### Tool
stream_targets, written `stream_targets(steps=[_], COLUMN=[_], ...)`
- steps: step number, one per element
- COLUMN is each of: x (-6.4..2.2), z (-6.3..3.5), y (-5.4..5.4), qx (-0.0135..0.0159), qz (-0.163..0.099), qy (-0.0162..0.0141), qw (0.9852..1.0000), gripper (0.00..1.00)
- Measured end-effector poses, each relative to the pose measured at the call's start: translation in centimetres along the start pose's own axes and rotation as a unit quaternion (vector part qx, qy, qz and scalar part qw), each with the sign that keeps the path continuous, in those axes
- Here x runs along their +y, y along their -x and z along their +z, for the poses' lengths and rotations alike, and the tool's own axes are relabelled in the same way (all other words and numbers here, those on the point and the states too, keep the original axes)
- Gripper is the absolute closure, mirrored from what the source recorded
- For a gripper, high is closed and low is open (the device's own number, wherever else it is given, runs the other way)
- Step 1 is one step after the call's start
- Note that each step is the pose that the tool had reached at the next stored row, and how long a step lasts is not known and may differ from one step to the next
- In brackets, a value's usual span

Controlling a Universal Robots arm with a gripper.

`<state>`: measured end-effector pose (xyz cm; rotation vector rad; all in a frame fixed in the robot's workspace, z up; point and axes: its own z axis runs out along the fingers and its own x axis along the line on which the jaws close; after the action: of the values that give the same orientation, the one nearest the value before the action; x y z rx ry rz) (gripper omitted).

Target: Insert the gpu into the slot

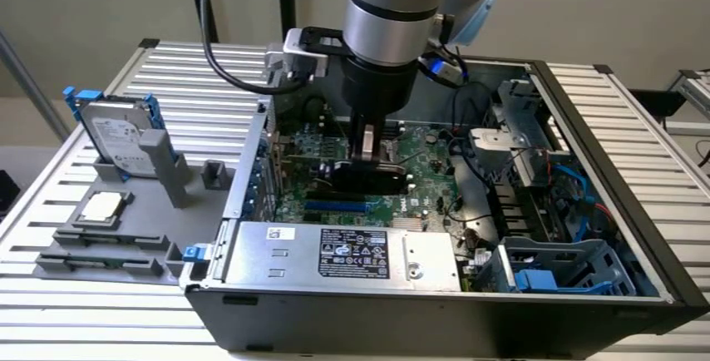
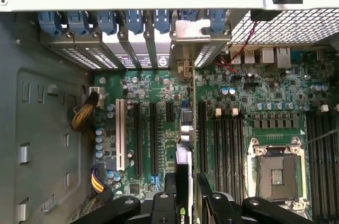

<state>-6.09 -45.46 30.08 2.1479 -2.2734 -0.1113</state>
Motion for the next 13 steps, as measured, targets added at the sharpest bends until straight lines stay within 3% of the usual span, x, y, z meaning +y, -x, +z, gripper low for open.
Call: stream_targets(steps=[13], x=[0.44], z=[1.07], y=[-0.2], qx=[-0.0033], qz=[0.012], qy=[0.0015], qw=[0.9999], gripper=[0.74])
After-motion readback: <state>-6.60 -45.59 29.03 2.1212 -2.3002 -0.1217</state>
